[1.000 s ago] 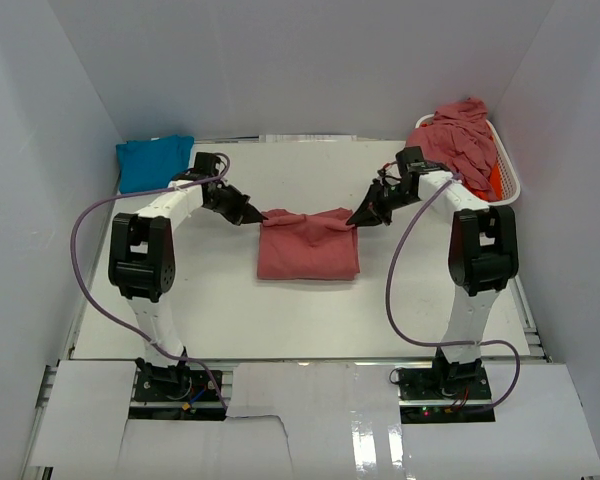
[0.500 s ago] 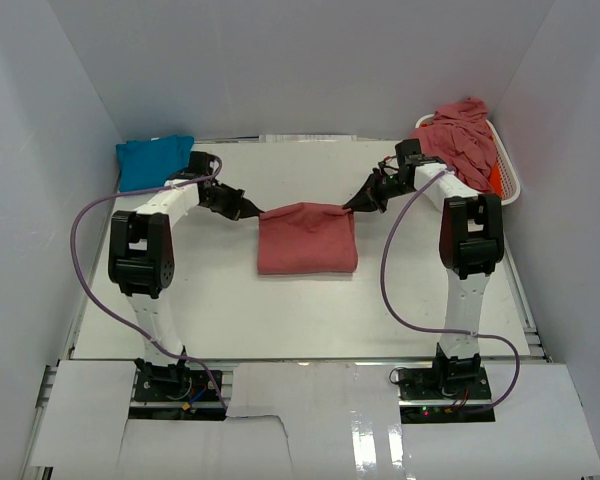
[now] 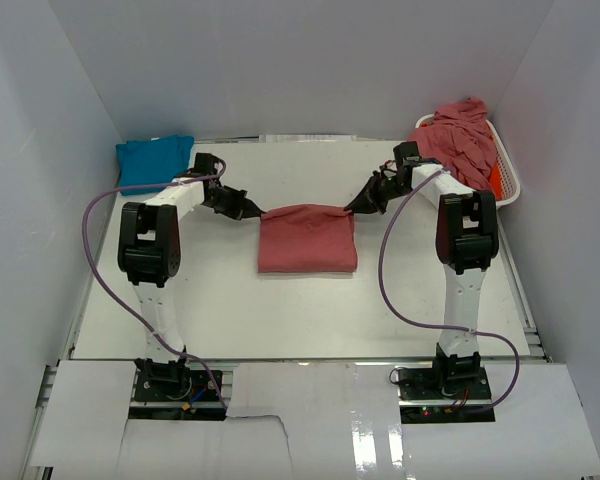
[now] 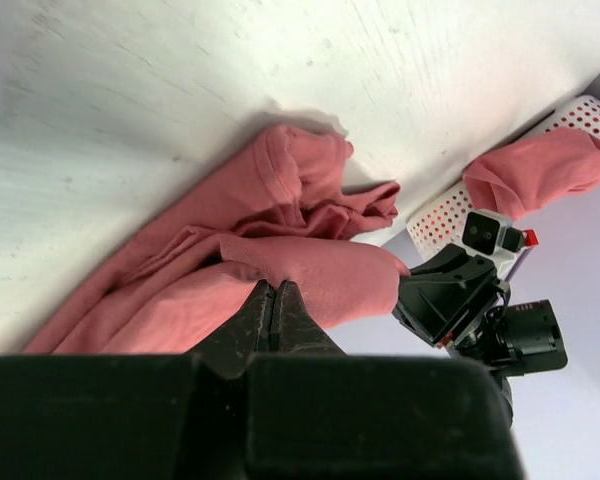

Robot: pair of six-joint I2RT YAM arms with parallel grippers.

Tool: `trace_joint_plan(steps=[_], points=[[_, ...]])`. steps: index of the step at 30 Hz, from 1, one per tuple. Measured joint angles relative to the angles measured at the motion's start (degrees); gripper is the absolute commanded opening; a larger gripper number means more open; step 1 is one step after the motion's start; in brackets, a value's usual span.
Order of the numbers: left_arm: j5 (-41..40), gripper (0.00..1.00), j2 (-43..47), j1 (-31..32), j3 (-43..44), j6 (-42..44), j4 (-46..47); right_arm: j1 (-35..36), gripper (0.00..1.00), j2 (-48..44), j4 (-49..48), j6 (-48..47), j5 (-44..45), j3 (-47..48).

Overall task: Fold and stack the t-shirts
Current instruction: Fold the long partially folded tshirt into a neat square

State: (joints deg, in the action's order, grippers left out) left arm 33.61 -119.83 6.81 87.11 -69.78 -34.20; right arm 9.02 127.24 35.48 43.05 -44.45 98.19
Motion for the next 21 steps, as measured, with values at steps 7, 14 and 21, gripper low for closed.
trace_joint_plan(steps=[7,14,21], points=[[-0.5,0.0,-1.0,0.0,0.7,-0.1,0.0,0.0,0.3,0.8,-1.4,0.2,1.7,0.4],[-1.7,0.42,-1.0,0.0,1.7,0.2,0.6,-0.4,0.47,0.8,-3.1,0.0,4.5,2.2],[-4.5,0.8,-1.0,-0.2,1.7,-0.1,5.8,-0.4,0.49,0.8,-5.1,-0.4,6.5,2.6]])
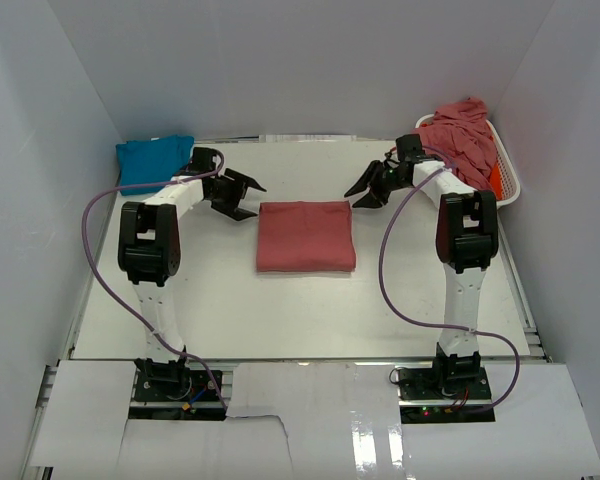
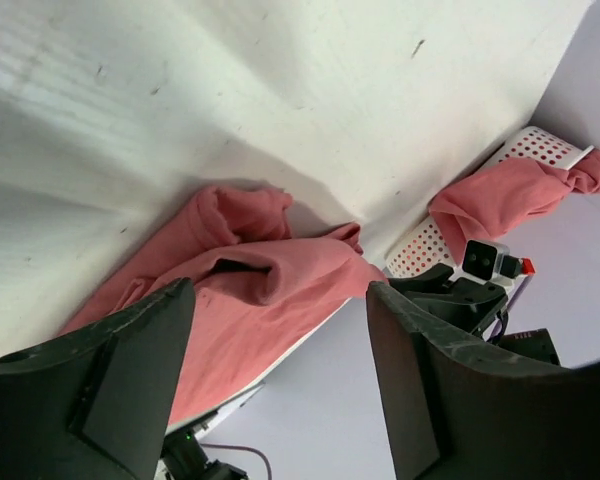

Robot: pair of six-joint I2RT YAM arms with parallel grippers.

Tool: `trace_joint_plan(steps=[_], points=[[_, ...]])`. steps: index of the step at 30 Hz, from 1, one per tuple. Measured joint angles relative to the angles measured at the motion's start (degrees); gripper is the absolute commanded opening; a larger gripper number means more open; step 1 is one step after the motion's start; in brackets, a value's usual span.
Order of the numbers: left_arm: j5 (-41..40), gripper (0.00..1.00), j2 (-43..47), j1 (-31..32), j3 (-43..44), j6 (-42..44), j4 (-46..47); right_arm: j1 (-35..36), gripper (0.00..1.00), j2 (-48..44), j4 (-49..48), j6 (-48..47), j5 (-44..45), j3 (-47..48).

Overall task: Fold and stack the t-shirts
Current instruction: Fold the long partially folded tshirt into a neat square, then smooth out wrinkles on the folded tshirt

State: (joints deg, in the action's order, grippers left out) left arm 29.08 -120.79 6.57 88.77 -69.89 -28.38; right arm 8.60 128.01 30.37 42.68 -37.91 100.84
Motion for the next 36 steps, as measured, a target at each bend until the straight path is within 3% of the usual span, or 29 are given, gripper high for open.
trace_joint_plan(steps=[6,10,11,13,14,15,16,27,36], points=[[-2.8,0.78,0.7,0.0,0.0,0.2,4.0,0.0,0.49,-0.1,-0.5,-2.7,2.1,1.9],[-3.5,0.67,2.8,0.0,0.7,4.2,5.5,0.3,0.48,-0.9,0.3,-6.9,3.4,4.7],[-3.2,0.6,3.3,0.0,1.4,5.9,5.8,0.5,0.46,-1.3,0.9,-8.1,3.6,5.7],[-2.3,0.49,4.2,0.1,2.6,8.8,6.6,1.0,0.14,-2.2,1.8,-10.7,4.0,7.5],[-1.7,0.21,4.7,0.2,3.1,10.2,6.9,1.5,0.08,-2.5,2.6,-11.8,4.0,8.8],[-0.9,0.04,5.1,0.3,3.6,11.7,7.1,2.1,0.08,-2.6,3.3,-12.5,3.8,10.2],[-0.2,0.0,5.2,0.6,4.1,13.4,7.3,2.8,0.08,-2.6,4.0,-12.9,3.6,11.5],[12.4,0.0,-4.2,7.6,10.0,23.4,7.7,13.9,0.08,2.8,6.3,-13.0,0.2,16.1],[14.7,0.0,-10.2,8.2,11.6,25.5,7.2,15.0,0.08,8.5,3.2,-9.6,-0.4,15.6]])
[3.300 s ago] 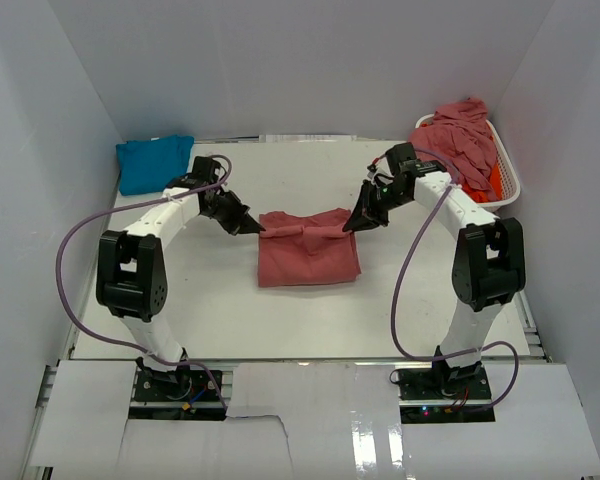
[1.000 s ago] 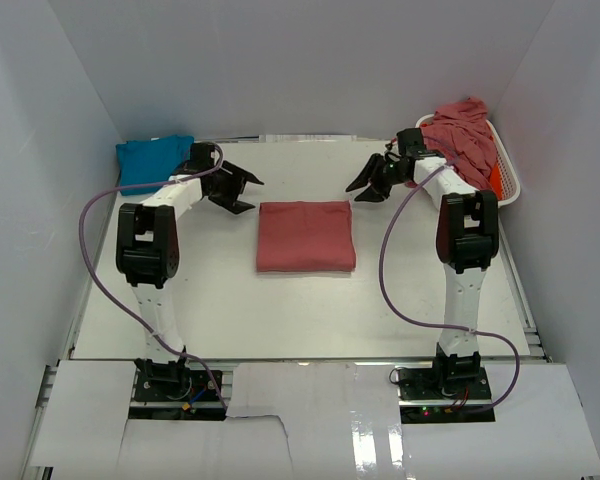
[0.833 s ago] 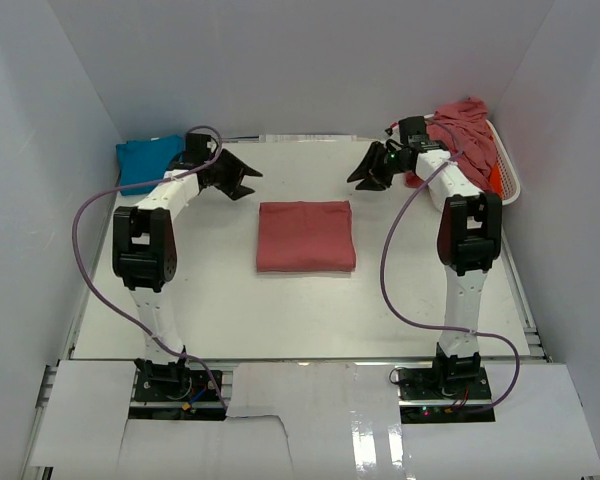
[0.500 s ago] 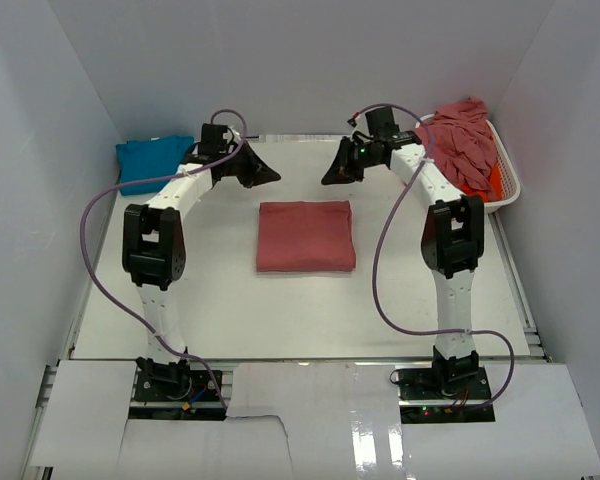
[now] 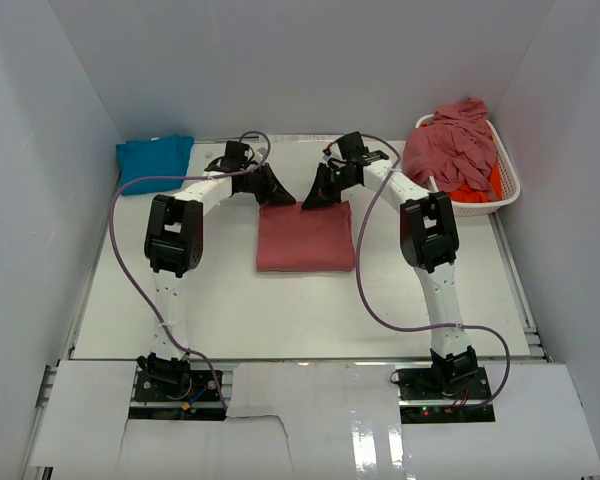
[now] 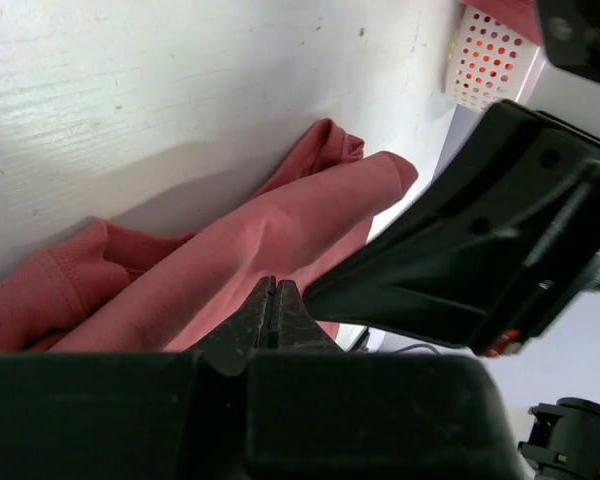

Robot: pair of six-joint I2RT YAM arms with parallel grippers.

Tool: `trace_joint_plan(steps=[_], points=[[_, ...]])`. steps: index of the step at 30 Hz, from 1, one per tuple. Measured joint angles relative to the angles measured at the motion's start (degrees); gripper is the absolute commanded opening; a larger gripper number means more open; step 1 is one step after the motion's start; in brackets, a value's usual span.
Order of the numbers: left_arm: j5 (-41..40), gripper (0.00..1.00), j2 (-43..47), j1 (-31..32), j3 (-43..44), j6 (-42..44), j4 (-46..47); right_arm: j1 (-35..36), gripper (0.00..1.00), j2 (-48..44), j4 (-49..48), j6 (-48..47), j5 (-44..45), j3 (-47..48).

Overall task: Fold and stack the t-shirts
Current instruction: Smooth out wrinkles on the folded tshirt

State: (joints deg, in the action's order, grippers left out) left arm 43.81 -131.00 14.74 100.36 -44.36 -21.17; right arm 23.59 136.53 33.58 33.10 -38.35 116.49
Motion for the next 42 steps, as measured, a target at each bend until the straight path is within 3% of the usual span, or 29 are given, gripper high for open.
trace_joint_plan(steps=[12,34,42], points=[[0.9,0.0,-1.8,-0.4,1.1,1.8,0.7,-0.6,0.08,4.1,-4.0,1.1,0.7,-1.9],[-0.4,0.0,0.4,-3.3,-12.2,4.5,8.3,-2.6,0.08,2.1,-19.3,2.1,-3.7,-13.8],[-0.9,0.0,1.7,-4.2,-15.3,3.5,11.6,-8.6,0.09,-2.0,-21.7,0.4,-4.1,-20.4]])
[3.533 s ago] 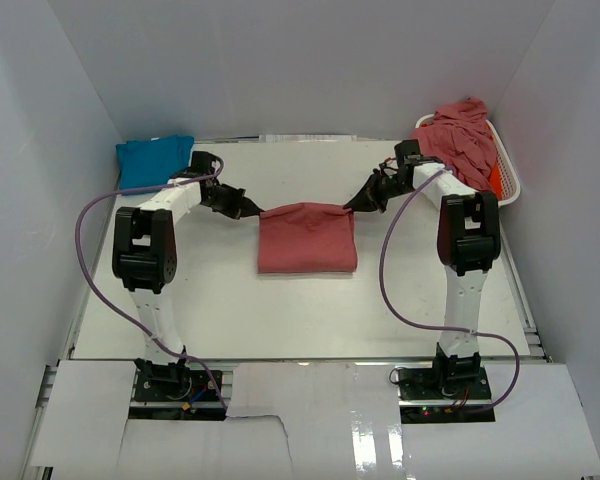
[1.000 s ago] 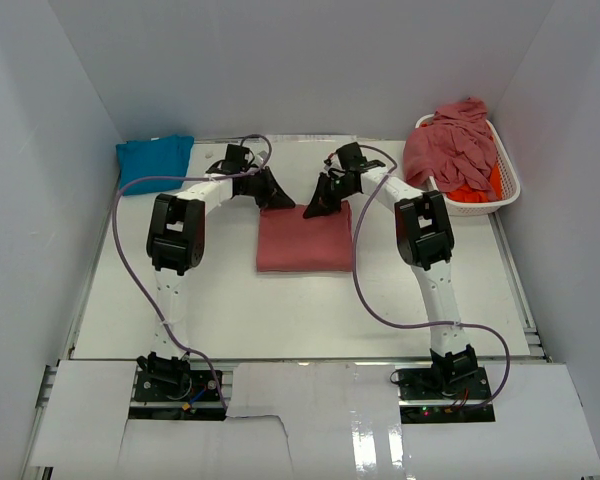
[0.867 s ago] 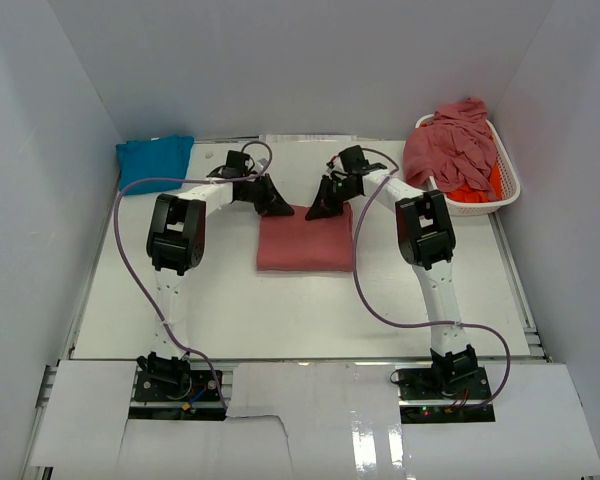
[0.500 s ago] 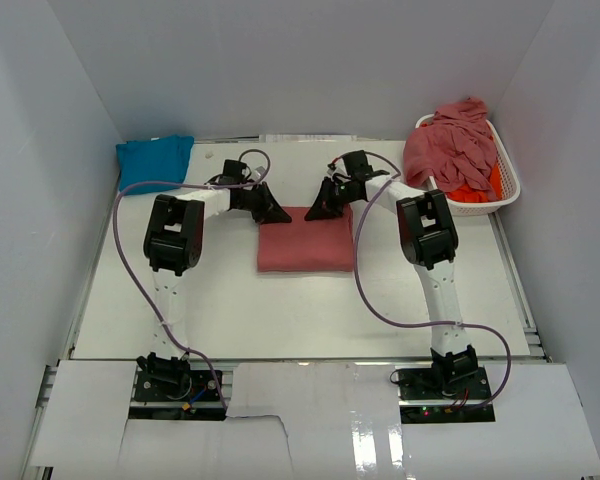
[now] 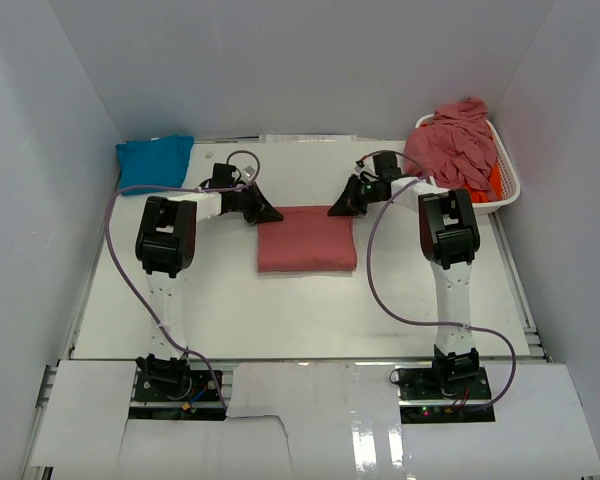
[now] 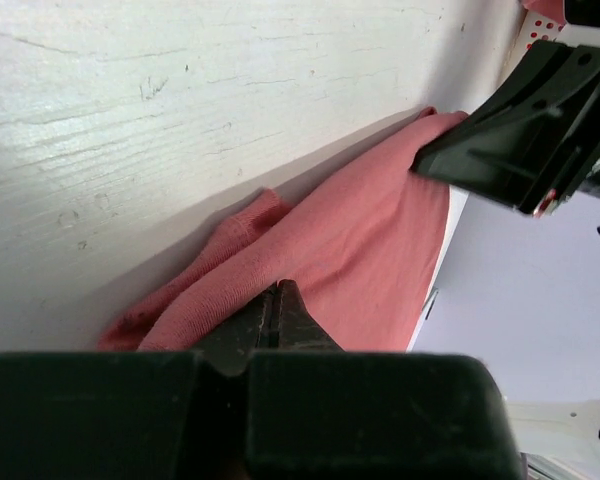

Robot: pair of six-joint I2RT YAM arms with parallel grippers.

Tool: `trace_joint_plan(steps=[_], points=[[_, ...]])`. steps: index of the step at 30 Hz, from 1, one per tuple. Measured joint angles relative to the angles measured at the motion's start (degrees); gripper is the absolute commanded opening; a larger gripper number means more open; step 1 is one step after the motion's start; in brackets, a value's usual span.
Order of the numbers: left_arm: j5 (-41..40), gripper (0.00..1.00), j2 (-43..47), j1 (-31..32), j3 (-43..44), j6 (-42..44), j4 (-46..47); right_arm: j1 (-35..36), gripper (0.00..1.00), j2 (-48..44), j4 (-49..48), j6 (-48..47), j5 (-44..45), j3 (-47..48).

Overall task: Fold and stack the t-shirts
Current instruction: Smooth out wrinkles on the folded tshirt

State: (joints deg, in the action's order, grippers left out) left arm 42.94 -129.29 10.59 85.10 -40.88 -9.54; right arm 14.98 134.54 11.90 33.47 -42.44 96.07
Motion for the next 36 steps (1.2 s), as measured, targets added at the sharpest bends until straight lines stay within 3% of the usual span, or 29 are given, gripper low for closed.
trace_joint_plan(steps=[10,18,24,27,32,36], points=[[-0.3,0.0,0.3,0.0,-0.1,-0.5,0.0,-5.1,0.08,-1.2,2.4,-3.1,1.4,0.2],[-5.6,0.0,8.5,-0.8,1.1,-0.1,-10.7,-2.1,0.08,-7.8,13.1,-6.3,3.7,4.3],[-5.9,0.0,26.9,-0.2,-5.2,-0.5,-12.3,3.6,0.08,-24.4,10.7,-5.4,1.8,-9.8],[-5.5,0.0,33.0,2.6,-10.5,-1.4,-11.4,7.2,0.08,-28.4,7.5,-3.5,0.6,-18.1],[-4.7,0.0,35.2,9.2,-23.4,-5.3,-6.1,12.2,0.08,-27.8,1.6,0.9,-0.2,-29.6],[-4.4,0.0,34.6,10.3,-32.8,-8.7,-2.8,13.6,0.08,-25.6,-1.8,3.3,-0.2,-31.4]])
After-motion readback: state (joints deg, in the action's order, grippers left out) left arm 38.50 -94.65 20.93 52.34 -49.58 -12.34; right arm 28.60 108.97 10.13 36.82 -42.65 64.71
